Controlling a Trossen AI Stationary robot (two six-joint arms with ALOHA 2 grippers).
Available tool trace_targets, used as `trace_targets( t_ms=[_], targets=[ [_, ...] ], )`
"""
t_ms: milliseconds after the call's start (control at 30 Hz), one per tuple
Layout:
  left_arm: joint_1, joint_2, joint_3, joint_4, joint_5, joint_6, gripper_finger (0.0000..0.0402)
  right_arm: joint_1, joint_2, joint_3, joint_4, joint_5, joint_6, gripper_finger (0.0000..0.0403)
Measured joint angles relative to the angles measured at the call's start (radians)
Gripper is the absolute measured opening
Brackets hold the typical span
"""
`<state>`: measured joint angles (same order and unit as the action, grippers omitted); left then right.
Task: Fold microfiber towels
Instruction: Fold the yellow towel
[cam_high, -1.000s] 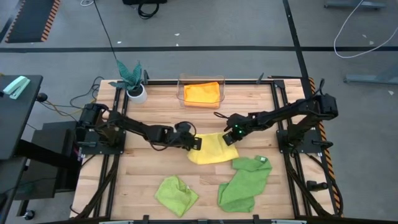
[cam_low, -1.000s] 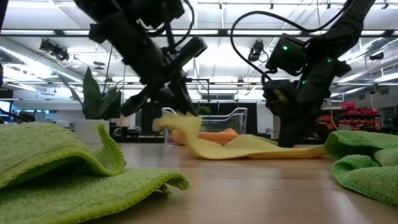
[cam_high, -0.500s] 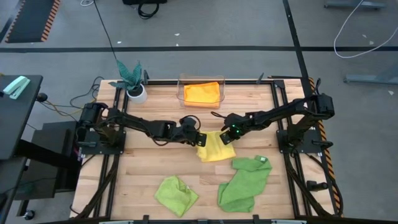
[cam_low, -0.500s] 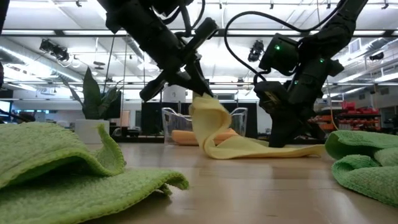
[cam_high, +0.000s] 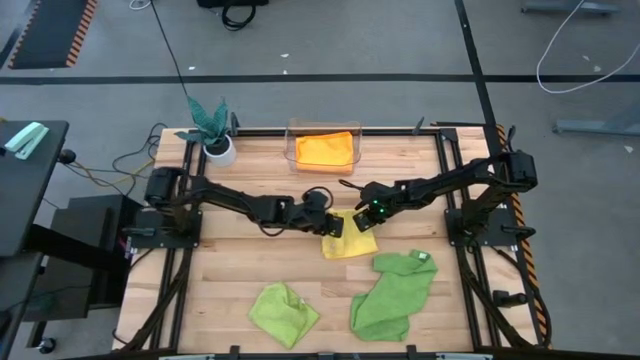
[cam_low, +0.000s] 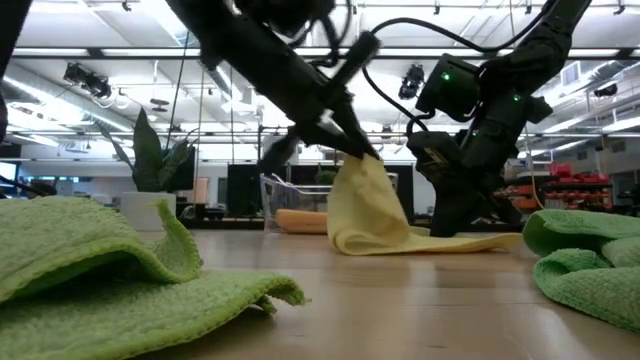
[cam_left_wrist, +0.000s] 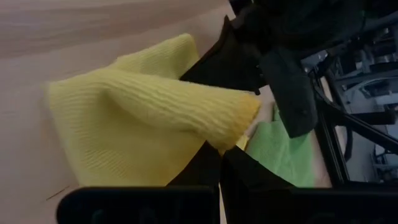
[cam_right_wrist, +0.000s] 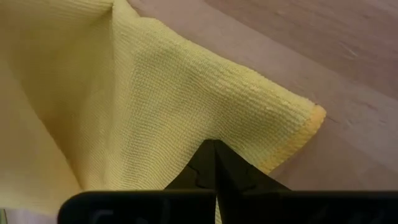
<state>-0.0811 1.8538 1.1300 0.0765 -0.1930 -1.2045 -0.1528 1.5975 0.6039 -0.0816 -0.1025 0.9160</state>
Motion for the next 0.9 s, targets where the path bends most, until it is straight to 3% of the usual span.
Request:
trace_targets(
  t_ms=[333,767,900],
  targets=[
    [0.026,0.145,0.205,-0.052,0.071,0.075,0.0003,0.0,0.002,0.007,-0.006,0.005,0.006,0.0],
    [0.046,0.162,0.216,-0.087,0.074,0.075,0.0003,-0.002,0.002,0.008,-0.003,0.005,0.031,0.0009],
    [0.045,0.162,0.216,-0.092,0.067,0.073,0.0003,-0.002,-0.029,0.007,-0.012,0.058,0.034,0.0015]
  ],
)
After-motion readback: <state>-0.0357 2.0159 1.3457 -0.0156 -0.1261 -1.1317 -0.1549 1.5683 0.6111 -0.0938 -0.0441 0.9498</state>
